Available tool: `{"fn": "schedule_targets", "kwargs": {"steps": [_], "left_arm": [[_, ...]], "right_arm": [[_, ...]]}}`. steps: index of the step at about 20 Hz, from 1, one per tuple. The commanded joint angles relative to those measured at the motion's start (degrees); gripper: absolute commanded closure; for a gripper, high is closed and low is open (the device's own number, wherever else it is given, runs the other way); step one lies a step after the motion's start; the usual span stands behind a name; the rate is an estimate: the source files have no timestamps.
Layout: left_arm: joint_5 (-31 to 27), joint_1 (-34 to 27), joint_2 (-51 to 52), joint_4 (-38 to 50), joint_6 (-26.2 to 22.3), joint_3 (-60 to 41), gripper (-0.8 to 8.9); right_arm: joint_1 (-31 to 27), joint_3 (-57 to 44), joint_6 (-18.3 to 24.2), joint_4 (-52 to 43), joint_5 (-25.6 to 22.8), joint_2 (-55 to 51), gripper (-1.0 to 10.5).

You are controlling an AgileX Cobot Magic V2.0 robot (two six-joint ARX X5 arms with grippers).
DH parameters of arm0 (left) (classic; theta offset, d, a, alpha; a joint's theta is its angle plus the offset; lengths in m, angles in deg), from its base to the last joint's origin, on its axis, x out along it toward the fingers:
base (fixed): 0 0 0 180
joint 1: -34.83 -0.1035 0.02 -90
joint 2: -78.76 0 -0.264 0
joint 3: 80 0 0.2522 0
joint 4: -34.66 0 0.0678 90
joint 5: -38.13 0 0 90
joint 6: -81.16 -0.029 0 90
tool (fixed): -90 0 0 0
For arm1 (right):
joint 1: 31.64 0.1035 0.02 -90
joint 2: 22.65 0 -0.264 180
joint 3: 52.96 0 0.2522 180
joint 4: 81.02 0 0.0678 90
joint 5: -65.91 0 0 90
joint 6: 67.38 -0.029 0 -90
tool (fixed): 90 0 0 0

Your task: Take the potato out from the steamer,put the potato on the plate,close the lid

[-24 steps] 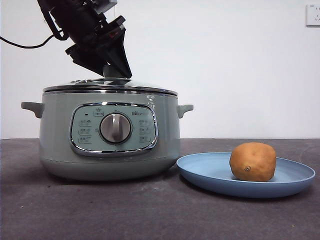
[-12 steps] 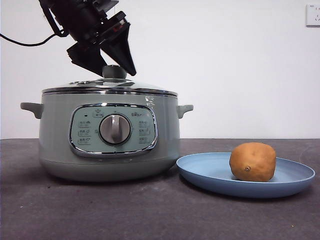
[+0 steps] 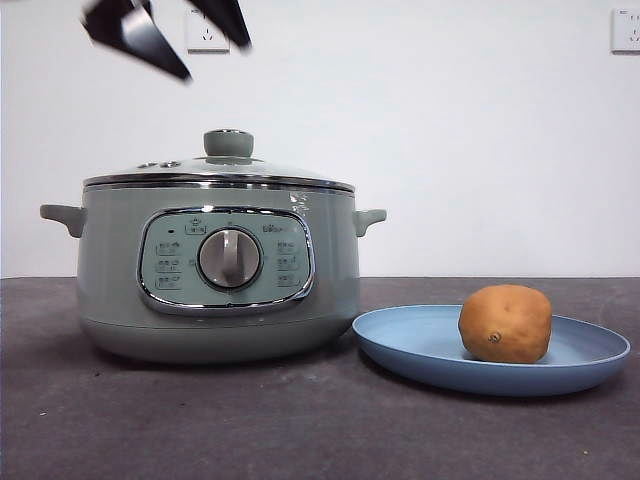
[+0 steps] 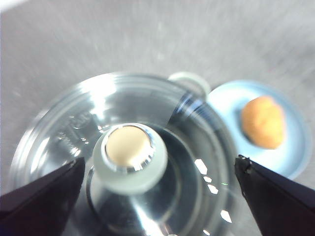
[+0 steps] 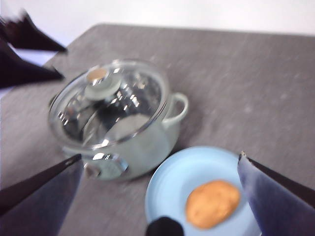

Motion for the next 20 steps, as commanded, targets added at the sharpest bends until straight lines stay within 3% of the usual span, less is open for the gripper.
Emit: {"fn": "schedule_targets", "kwargs": {"steps": [1,7,9,11,12,14,20], "left_arm": [[0.55,0.15,4.46,-4.02,0.79,-0.26,2.66],[1.22,0.15,14.49,-20.68,2.12,-0.26,2.89],[2.32,0.13,15.80,-25.51,2.10,-0.26,4.81],[4.42,0.15,16.26,-28.37,2.05,-0.26,7.34],[5.38,0.15,16.31,-28.92,2.05,-0.26,8.35],[5.77,0.20,16.33,-29.03,2.05,-0.26,8.22],[5.68,0.20,16.33,-28.41,2.05,-0.26,8.22]], "right_arm": [[0.09,0.09,-0.61,2.05,3.72,0.44,2.9],[0.09,0.09,-0.63,8.22,16.59,2.05,2.9],[0.09,0.09,-0.61,9.99,17.73,2.29,3.3],[0.09,0.09,-0.61,11.72,17.73,2.29,5.2],[0.09,0.09,-0.59,12.48,17.75,2.27,6.7],[0.09,0.09,-0.48,13.57,17.70,2.27,9.8],[0.09,0.09,0.31,13.68,17.57,2.27,9.5]]}}
